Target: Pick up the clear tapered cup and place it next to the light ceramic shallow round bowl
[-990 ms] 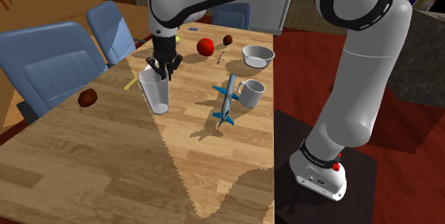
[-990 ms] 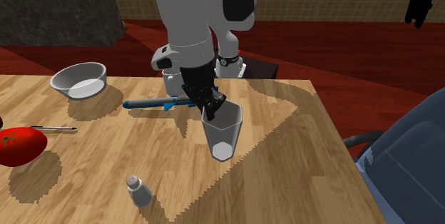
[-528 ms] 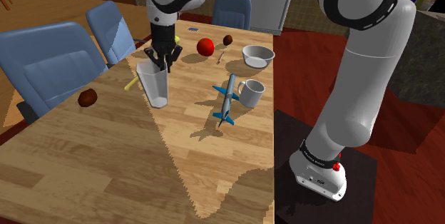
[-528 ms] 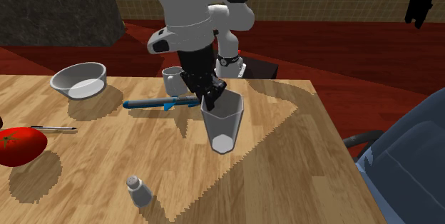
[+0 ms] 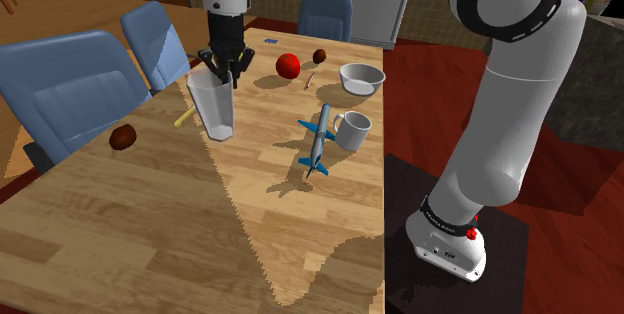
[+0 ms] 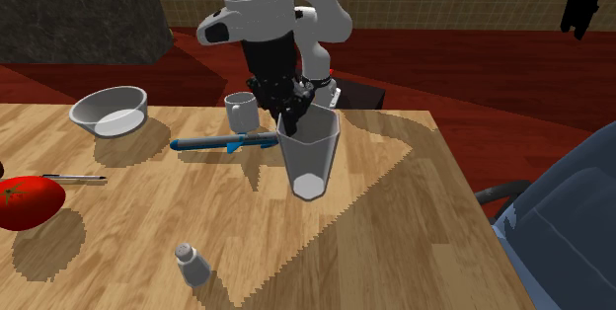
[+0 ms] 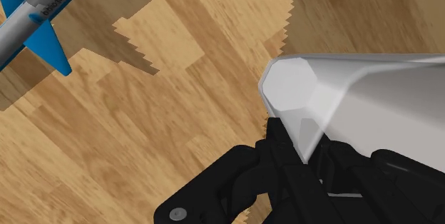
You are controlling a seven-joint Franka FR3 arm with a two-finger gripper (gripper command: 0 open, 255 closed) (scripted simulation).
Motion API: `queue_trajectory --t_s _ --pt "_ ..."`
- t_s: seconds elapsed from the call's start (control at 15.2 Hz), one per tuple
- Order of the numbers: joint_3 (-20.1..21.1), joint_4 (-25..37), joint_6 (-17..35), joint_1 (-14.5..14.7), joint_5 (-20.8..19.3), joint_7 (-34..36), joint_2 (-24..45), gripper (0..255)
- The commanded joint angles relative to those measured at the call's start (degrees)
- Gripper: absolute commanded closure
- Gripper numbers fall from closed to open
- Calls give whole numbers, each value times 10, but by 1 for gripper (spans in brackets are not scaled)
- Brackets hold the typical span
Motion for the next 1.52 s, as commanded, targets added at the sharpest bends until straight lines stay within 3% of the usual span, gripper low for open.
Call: queue_trajectory --t_s 0.0,1.19,1.45 --pt "0 19 -17 0 -1 2 2 255" --pt "2 201 -166 6 -9 20 34 255" --pt "-16 123 -152 -31 7 -33 -25 255"
